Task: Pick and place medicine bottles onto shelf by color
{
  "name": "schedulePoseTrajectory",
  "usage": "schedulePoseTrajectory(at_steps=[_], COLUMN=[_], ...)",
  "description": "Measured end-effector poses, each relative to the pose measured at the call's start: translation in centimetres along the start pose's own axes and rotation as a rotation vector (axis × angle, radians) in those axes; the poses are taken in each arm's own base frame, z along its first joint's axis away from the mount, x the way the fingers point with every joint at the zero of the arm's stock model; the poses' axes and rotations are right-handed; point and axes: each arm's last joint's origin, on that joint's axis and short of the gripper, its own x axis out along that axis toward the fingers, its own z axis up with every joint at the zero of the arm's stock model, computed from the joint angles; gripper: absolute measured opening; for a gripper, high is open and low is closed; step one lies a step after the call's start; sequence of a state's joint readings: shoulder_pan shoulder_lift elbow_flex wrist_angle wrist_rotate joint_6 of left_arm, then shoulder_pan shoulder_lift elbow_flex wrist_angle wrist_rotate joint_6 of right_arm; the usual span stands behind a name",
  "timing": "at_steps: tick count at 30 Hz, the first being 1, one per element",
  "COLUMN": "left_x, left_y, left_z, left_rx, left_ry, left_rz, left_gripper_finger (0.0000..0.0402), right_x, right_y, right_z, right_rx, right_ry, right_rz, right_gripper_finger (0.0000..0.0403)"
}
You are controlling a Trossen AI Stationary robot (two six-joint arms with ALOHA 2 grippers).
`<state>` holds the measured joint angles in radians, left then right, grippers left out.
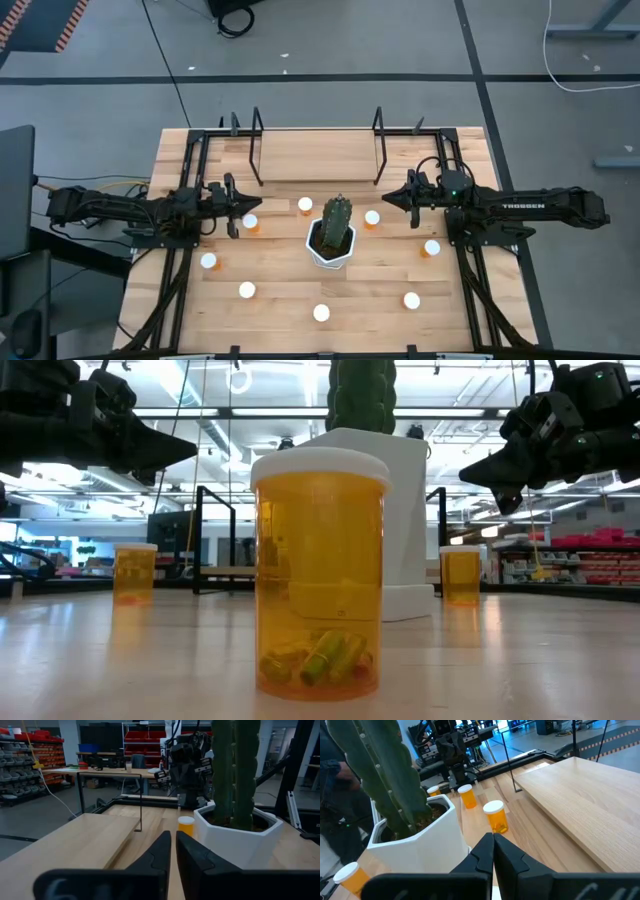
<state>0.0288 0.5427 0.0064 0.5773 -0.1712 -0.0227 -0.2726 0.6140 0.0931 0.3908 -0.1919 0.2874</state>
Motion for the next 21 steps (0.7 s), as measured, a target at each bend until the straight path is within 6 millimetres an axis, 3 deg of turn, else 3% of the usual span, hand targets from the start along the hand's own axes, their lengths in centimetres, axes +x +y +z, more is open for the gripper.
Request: schedulePoseTrajectory(at_steps=[21], left_x=[0.00], left_y=[0.00], left_z=[0.00], left_rx=[0.000], left_ry=[0.000], left_rz=[0.000], left_gripper_finger=[0.0038], right_x=[0.00], right_y=[0.01], right_z=[0.01], right_rx=[0.000], right_ry=[0.000], right_rz=[0.000], right_gripper_finger=[0.0015])
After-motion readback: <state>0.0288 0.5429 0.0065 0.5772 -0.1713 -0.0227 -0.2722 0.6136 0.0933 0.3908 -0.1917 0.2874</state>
